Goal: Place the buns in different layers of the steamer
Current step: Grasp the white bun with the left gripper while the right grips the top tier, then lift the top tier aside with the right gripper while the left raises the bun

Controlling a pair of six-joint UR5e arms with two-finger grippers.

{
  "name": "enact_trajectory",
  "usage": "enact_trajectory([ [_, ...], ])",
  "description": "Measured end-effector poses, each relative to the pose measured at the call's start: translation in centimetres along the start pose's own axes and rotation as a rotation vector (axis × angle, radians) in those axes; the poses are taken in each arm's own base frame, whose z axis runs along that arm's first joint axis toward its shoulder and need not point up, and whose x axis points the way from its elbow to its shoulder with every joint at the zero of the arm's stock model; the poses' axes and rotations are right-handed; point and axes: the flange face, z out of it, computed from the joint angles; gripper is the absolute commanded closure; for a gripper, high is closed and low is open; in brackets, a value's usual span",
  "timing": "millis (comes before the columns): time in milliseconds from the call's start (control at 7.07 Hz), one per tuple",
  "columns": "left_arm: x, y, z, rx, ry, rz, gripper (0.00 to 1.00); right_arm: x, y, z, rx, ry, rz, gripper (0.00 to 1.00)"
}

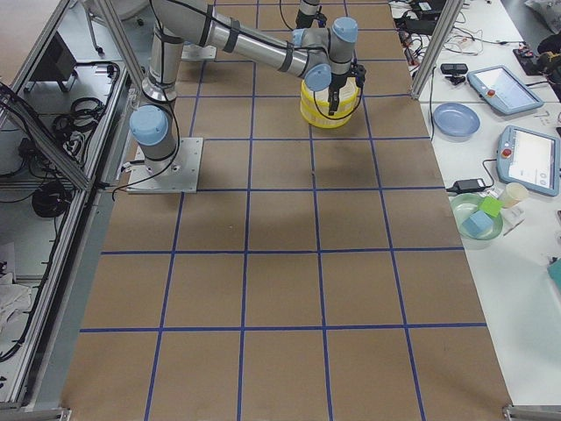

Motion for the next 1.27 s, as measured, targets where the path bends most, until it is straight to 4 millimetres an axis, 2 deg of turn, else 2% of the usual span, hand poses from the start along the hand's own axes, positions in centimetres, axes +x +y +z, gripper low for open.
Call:
enact_trajectory([
  [142, 0.0, -0.1, -0.2, 0.009, 0.000, 0.001, 0.91, 0.0, 0.0, -0.1, -0.001, 0.001, 0.002, 1.00],
  [283, 0.0, -0.2, -0.3, 0.015, 0.000, 0.002, 1.00, 0.1, 0.1, -0.3, 0.001, 0.001, 0.005, 1.00],
  [566, -0.9, -0.3, -1.0, 0.037, -0.001, 0.049, 1.00, 0.2, 1.0, -2.0, -0.013, 0.005, 0.008, 1.00],
  [849, -2.6, -0.6, -3.0, 0.077, -0.004, 0.067, 1.00, 1.0, 3.0, -6.5, -0.025, 0.006, 0.008, 1.00],
  [991, -2.8, -0.7, -4.9, 0.102, -0.011, 0.067, 1.00, 3.2, 3.5, -8.5, -0.031, 0.004, 0.026, 1.00],
  [1274, -1.1, -0.9, -9.9, 0.131, -0.016, 0.041, 1.00, 9.9, 3.4, -10.6, -0.047, 0.018, 0.050, 1.00],
])
